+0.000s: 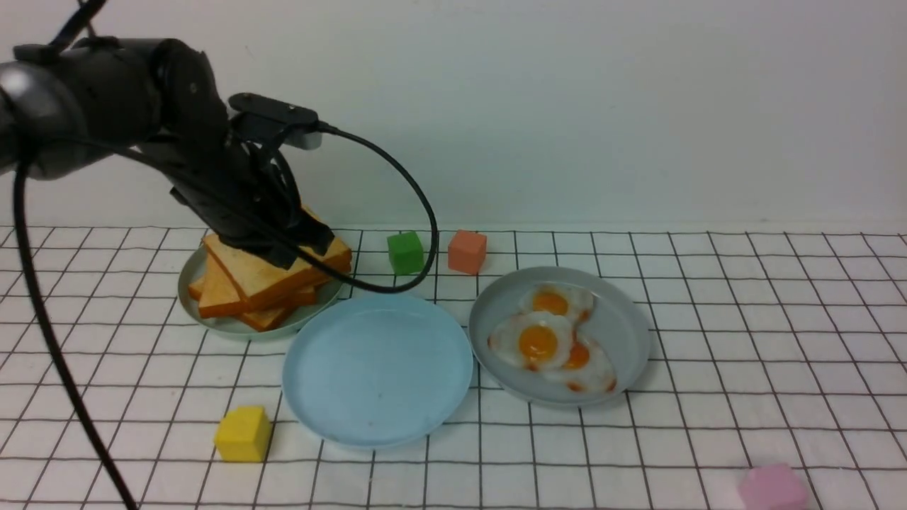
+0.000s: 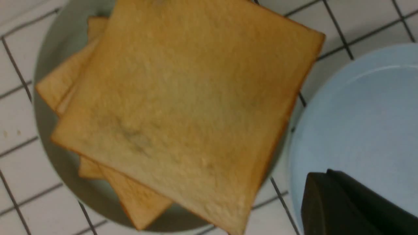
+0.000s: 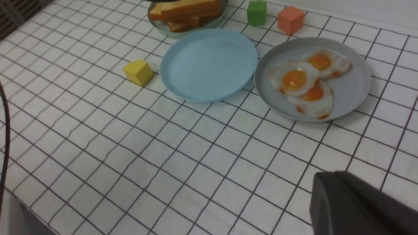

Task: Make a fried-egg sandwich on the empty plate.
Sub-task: Use the left arm to grab a slice of bread

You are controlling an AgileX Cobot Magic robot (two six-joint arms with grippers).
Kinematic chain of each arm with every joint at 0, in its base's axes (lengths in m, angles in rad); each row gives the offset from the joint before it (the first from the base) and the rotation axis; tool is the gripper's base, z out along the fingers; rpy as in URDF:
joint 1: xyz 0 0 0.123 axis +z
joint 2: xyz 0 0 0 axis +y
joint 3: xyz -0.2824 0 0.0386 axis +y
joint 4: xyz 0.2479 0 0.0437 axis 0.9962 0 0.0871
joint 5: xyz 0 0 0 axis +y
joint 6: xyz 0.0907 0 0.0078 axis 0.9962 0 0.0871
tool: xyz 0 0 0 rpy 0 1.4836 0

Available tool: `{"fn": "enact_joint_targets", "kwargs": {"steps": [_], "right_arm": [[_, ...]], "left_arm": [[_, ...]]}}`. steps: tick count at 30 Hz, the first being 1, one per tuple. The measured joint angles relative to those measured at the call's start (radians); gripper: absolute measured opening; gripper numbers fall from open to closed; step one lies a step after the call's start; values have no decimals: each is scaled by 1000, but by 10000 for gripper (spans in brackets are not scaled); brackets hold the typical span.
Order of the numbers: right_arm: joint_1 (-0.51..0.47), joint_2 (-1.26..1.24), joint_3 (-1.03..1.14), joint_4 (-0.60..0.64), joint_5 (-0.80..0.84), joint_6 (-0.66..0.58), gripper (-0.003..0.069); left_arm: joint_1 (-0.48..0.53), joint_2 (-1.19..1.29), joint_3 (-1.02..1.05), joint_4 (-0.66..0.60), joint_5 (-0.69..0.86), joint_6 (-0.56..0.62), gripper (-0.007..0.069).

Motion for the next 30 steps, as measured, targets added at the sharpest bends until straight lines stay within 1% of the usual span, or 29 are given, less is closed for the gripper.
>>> {"fn": "enact_joint_targets", "kwargs": {"steps": [2,4,6,7,8,9,11,12,13,14,15,18,30], "right_arm": [[1,0,0,-12,1,0,6],[1,0,0,-15,1,-2,6],[2,0,0,-16,1,-4,6],[3,0,0,-16,1,-4,6],[3,0,0,-18,1,-4,6],[5,0,0,-18,1,-4,6],[4,0,0,-18,1,-4,7],[4,0,0,-18,1,-4,8],[4,0,0,-18,1,-4,8],[4,0,0,-18,1,-4,8],[4,0,0,-18,1,-5,10],[4,0,0,-18,-3,-5,12],[4,2,0,-18,-7,-5,20]], "left_arm": [[0,36,-36,24,-2,7,32],[0,63,-57,55,-16,30,92],[0,84,-63,95,-40,74,171],[0,84,-63,98,-42,74,180],[0,100,-63,120,-54,107,260],[0,108,-63,127,-64,118,304],[0,119,-63,131,-79,128,351],[0,132,-63,131,-90,133,409],[0,136,-63,128,-97,134,428],[0,137,-63,128,-97,134,433],[0,145,-63,117,-106,136,459],[0,161,-70,116,-112,136,476],[0,128,-72,120,-112,136,480]]}}
